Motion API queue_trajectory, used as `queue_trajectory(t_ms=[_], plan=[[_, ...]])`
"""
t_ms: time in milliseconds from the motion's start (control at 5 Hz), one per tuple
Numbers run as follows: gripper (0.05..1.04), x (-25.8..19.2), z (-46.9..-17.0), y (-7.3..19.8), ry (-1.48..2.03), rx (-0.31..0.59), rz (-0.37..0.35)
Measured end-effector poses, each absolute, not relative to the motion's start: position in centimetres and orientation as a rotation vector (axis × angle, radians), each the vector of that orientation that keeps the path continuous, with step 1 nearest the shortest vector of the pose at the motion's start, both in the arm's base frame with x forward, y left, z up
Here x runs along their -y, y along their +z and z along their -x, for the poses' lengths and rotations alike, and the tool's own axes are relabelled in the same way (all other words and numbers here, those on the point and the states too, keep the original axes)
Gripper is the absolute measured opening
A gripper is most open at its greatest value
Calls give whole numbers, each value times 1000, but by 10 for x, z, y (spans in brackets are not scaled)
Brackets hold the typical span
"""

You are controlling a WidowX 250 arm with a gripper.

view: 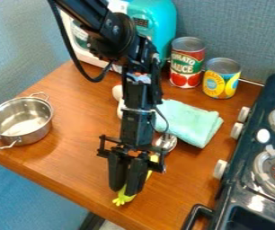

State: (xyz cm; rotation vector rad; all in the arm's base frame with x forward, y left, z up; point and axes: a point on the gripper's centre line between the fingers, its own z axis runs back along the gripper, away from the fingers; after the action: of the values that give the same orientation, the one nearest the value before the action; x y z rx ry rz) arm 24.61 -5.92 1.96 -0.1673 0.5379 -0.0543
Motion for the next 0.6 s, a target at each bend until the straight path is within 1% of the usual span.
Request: queue_trajectory(t_ms=[200, 400, 600], plan=[[511, 50, -250, 13, -13, -575, 239], [727, 50, -248, 13, -9, -571, 252], [961, 48, -248, 36, -17, -440, 262]])
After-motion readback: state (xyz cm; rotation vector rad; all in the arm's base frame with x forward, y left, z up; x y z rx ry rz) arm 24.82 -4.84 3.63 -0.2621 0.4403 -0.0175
